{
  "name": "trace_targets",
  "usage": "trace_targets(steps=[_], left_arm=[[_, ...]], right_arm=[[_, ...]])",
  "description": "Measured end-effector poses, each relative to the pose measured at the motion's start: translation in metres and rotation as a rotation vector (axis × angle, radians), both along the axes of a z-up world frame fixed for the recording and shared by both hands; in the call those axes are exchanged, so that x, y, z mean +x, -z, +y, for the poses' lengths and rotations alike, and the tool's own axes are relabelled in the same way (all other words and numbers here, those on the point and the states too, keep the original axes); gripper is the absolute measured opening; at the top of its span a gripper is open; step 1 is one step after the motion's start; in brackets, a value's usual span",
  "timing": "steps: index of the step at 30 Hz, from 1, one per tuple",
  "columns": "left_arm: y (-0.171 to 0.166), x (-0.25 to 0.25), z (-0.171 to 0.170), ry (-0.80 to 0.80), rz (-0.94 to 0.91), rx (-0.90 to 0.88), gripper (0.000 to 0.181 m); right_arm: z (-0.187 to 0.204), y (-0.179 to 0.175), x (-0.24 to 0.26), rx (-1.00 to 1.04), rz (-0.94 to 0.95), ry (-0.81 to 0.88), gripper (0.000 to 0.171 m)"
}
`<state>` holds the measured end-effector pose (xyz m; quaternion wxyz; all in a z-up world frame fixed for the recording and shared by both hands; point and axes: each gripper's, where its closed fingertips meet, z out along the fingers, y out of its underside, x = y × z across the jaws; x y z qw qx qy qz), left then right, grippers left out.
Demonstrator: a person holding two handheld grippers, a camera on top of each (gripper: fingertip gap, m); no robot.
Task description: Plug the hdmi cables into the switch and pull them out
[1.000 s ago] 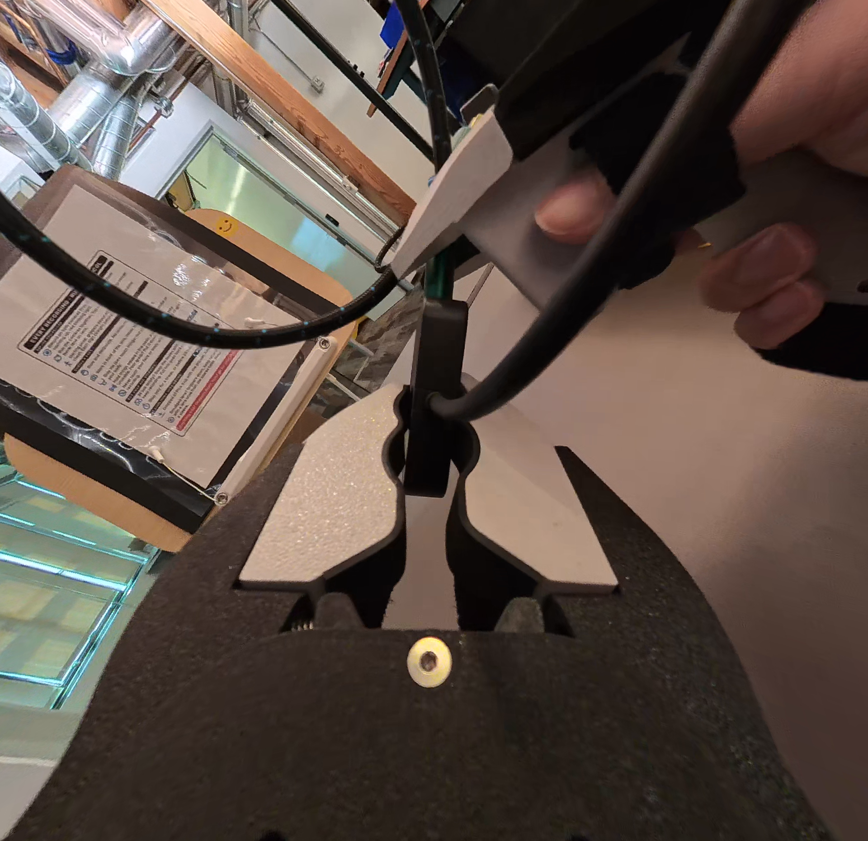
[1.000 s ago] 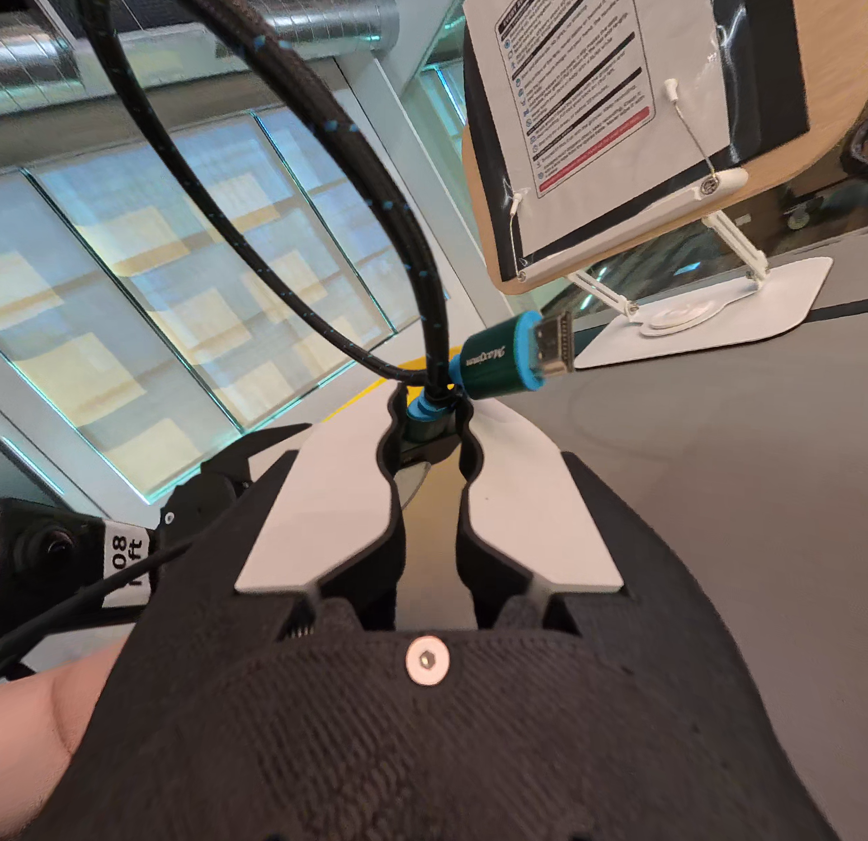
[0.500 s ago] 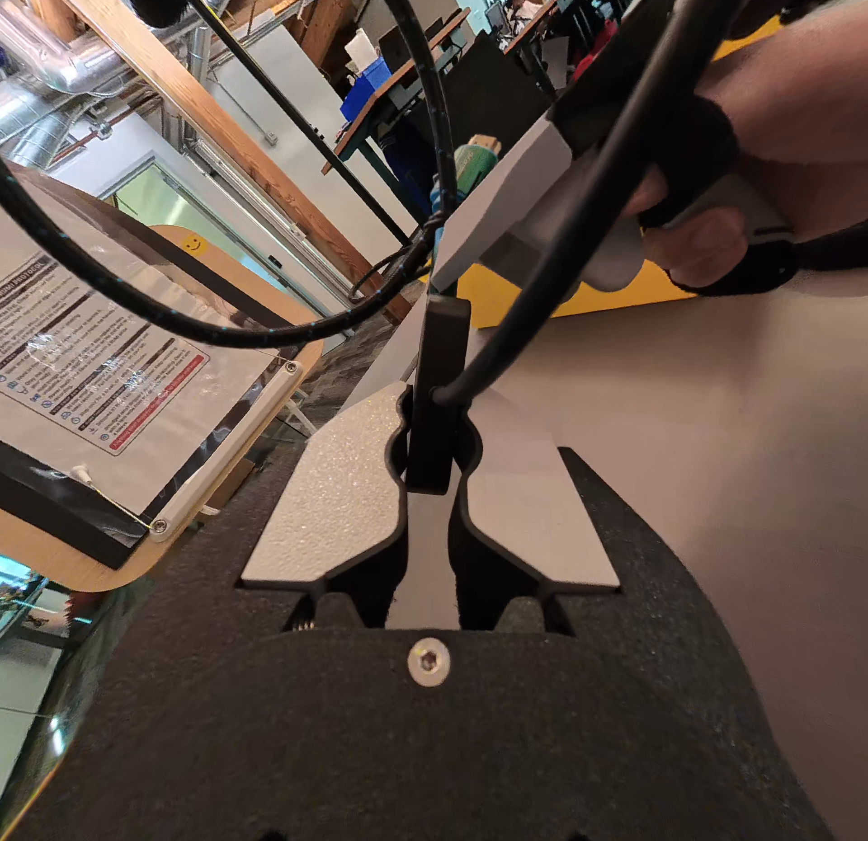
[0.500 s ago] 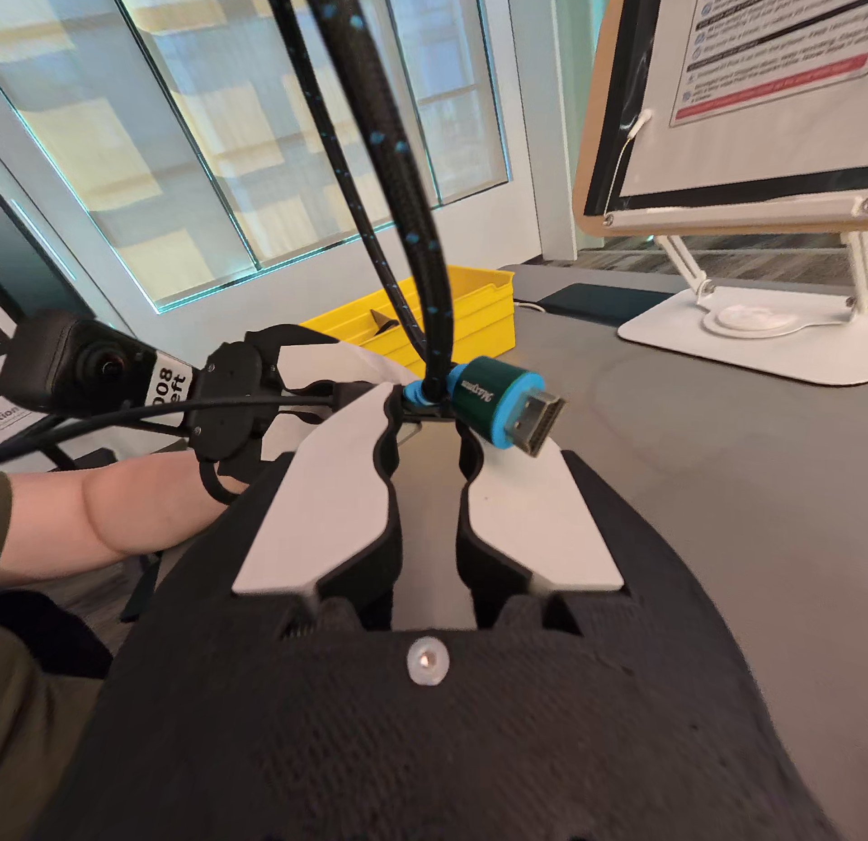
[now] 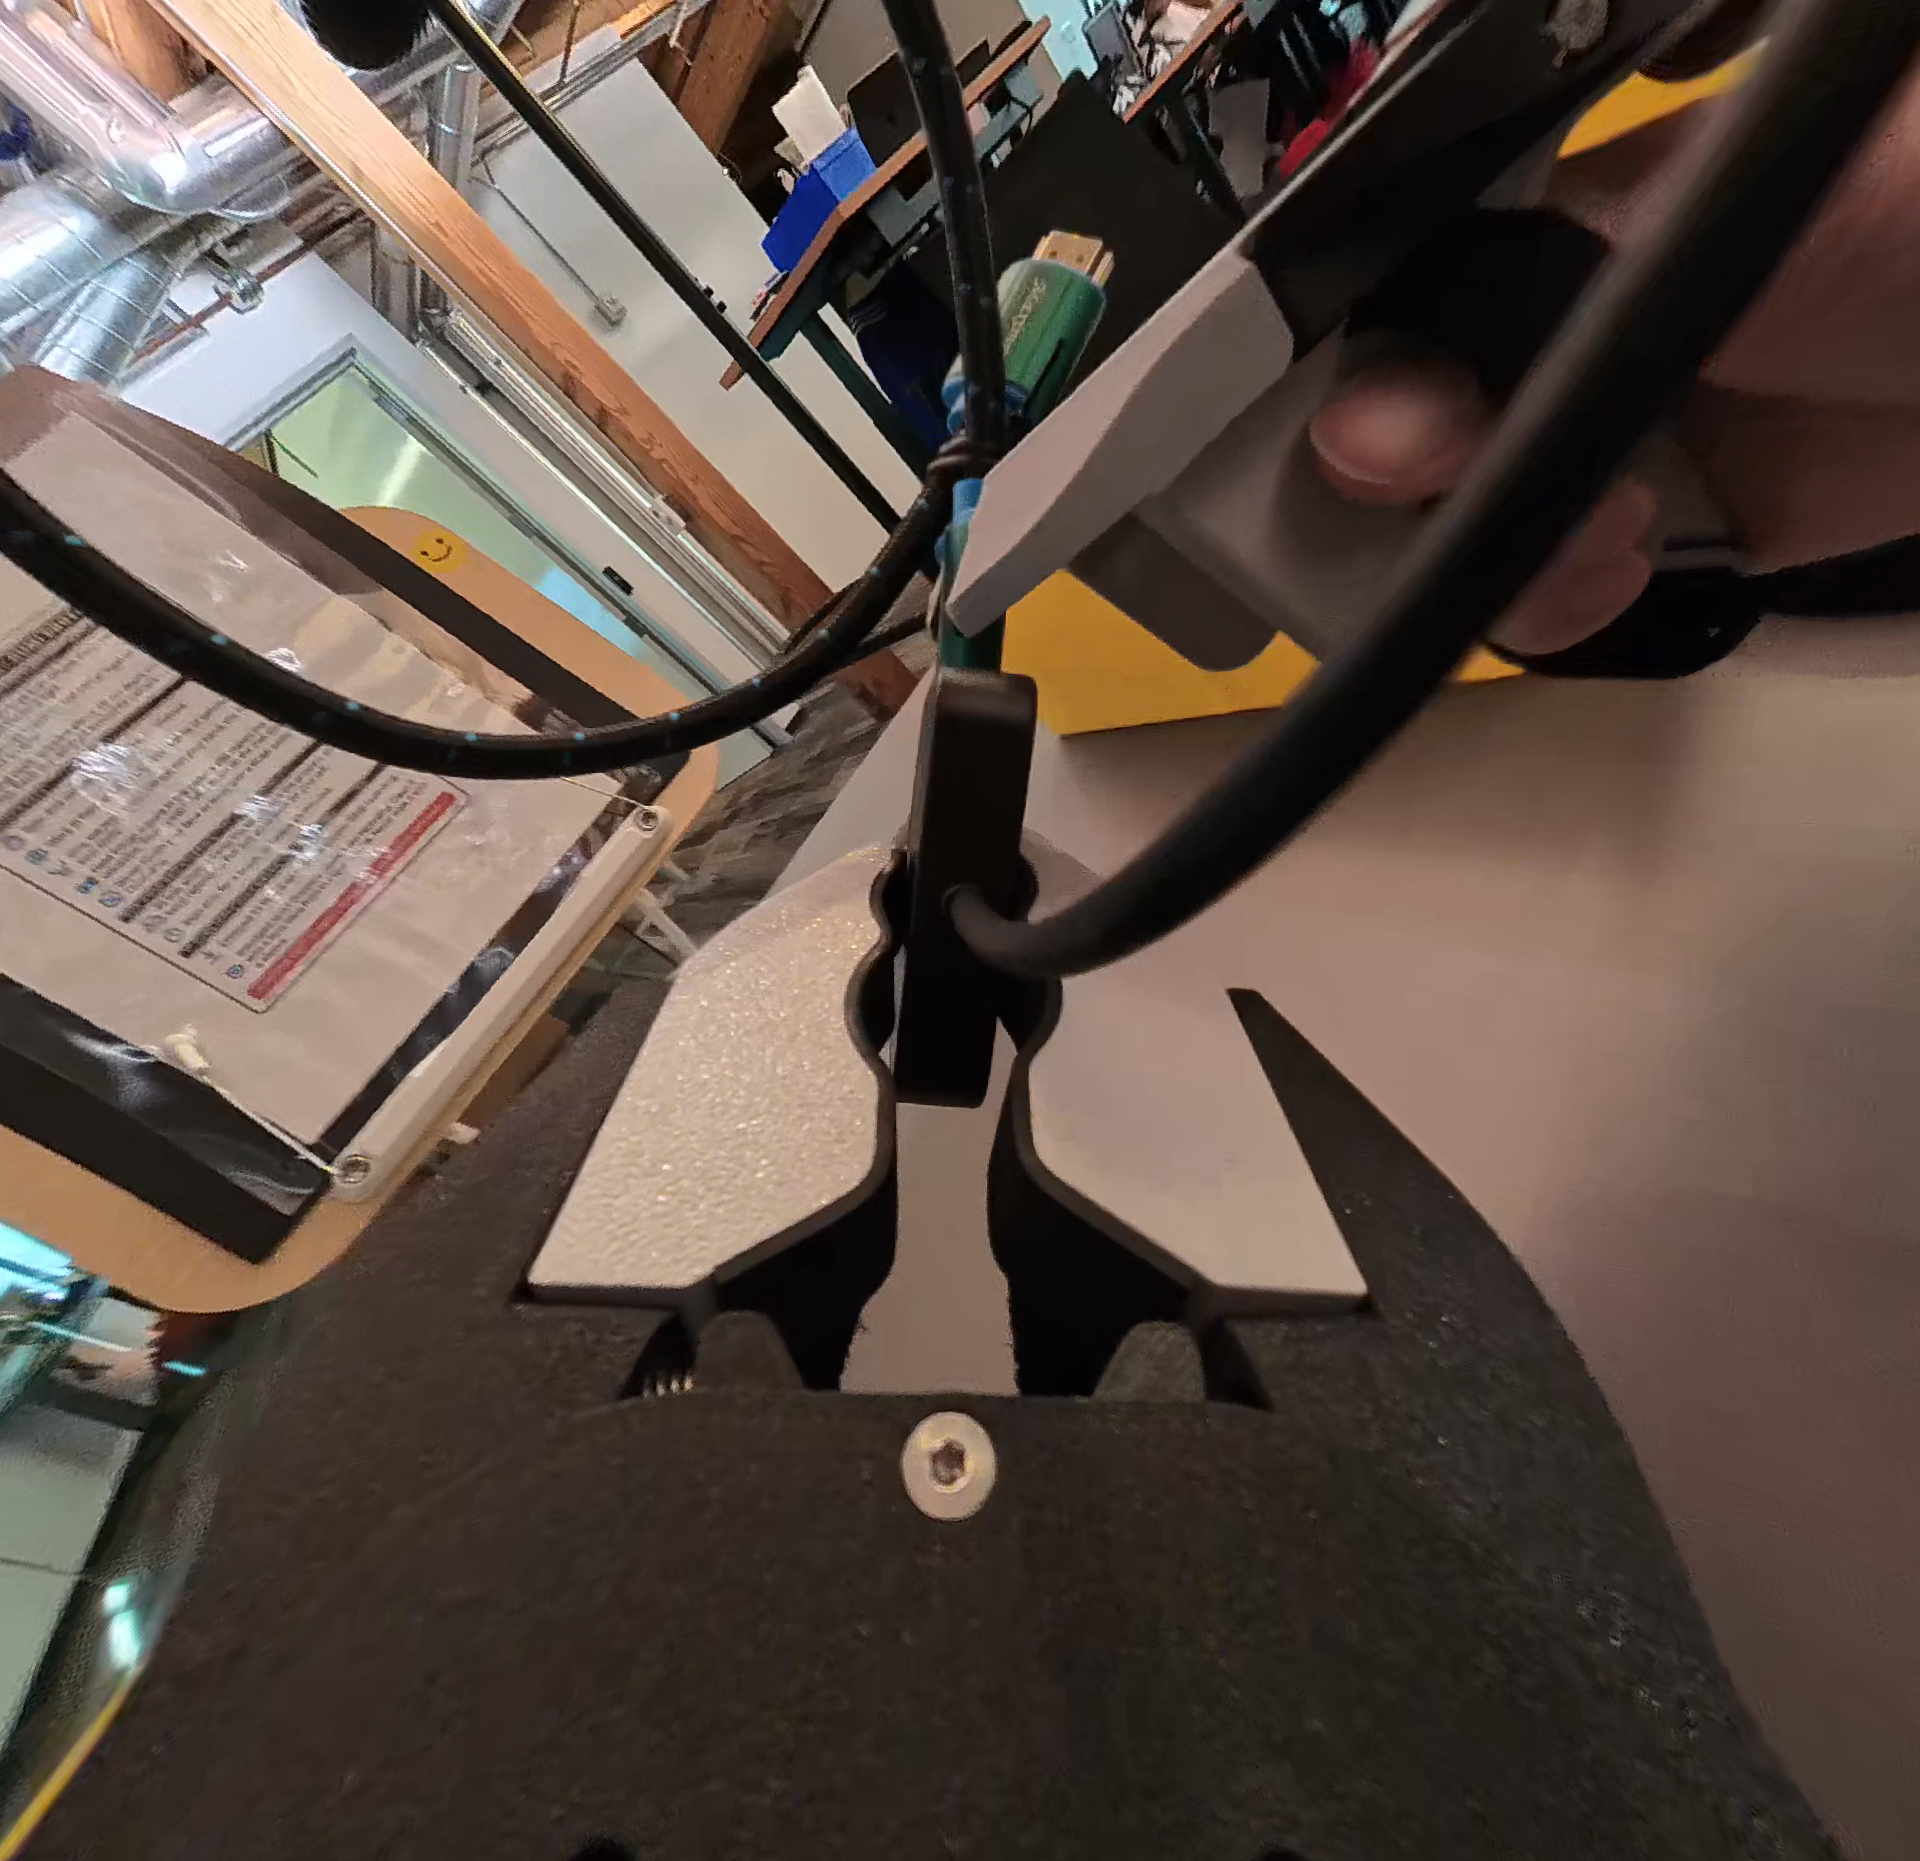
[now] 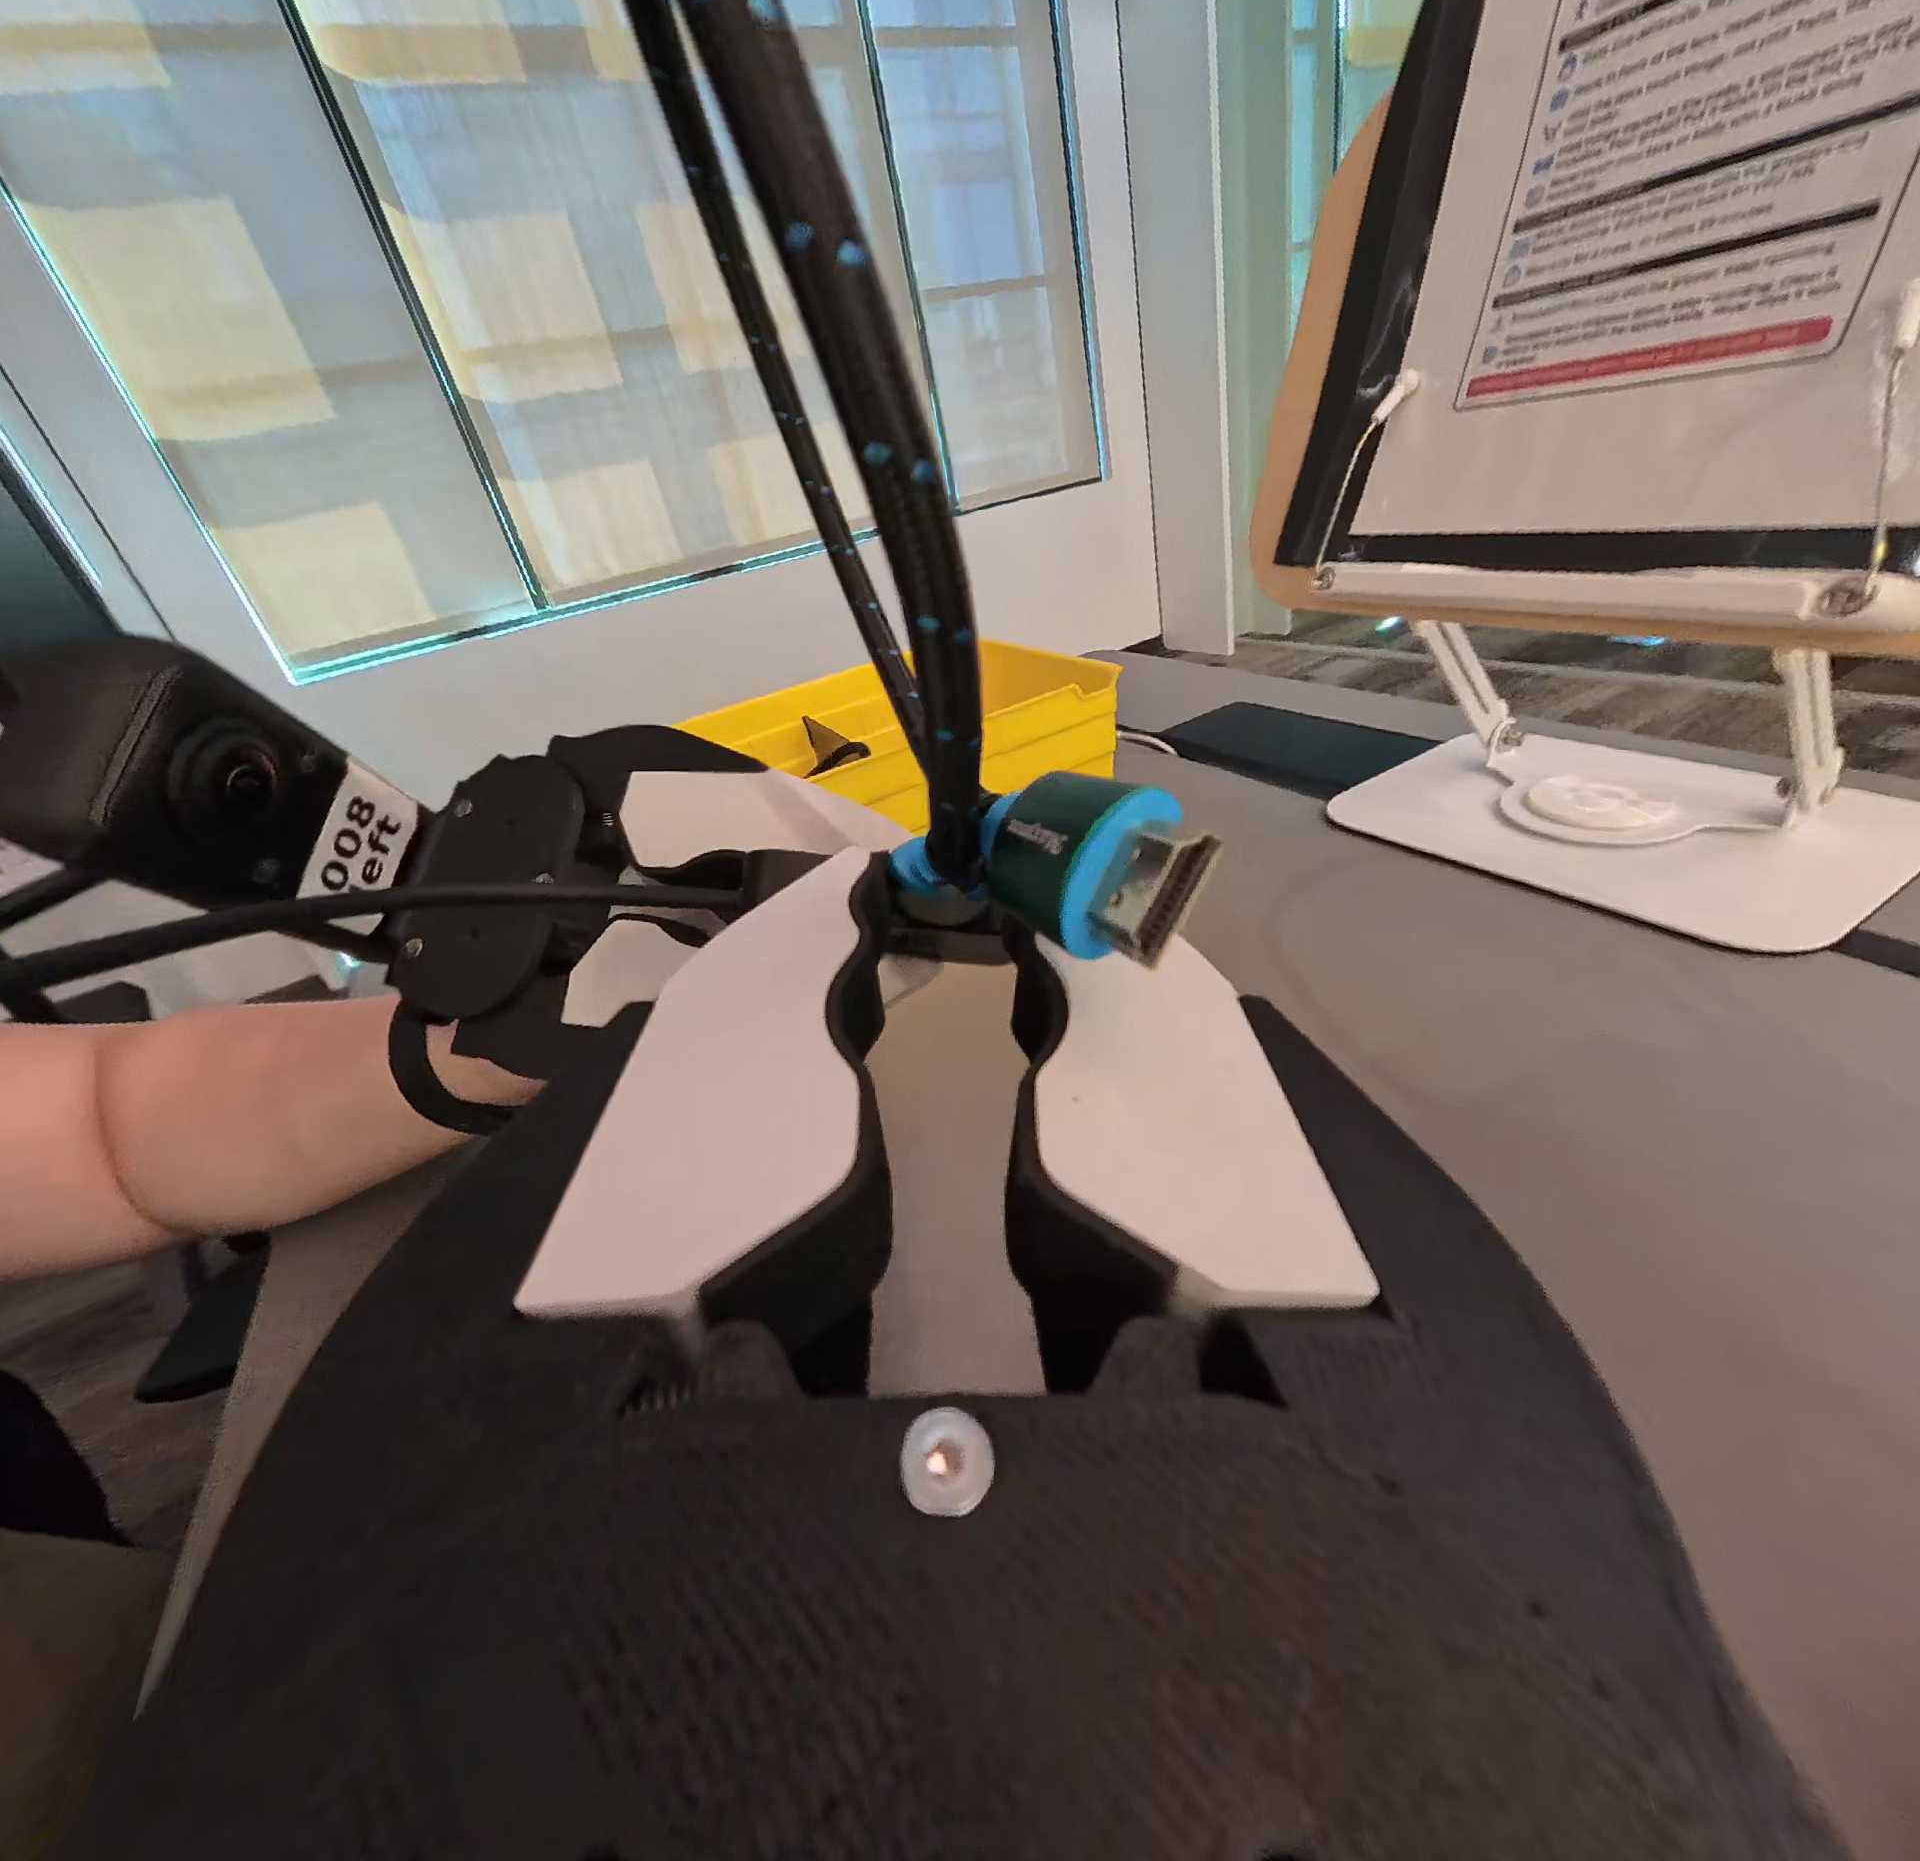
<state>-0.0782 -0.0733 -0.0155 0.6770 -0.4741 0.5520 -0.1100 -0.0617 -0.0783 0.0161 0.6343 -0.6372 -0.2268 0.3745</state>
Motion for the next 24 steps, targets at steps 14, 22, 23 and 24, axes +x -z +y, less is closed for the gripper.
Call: trace_targets(steps=[14,22,23,24], left_arm=[[0.033,-0.011,0.012,0.091,0.004,-0.508,0.033],[0.054,-0.003,0.004,0.061,0.127,-0.528,0.031],[0.055,-0.003,0.004,0.062,0.131,-0.531,0.031],[0.055,-0.003,0.003,0.064,0.129,-0.536,0.031]], right_arm=[[0.016,-0.045,0.097,0.097,-0.310,0.350,0.021],[0.078,-0.010,0.282,-0.561,-0.434,0.791,0.021],[0.082,0.003,0.291,-0.644,-0.448,0.802,0.021],[0.086,0.016,0.298,-0.710,-0.456,0.814,0.021]])
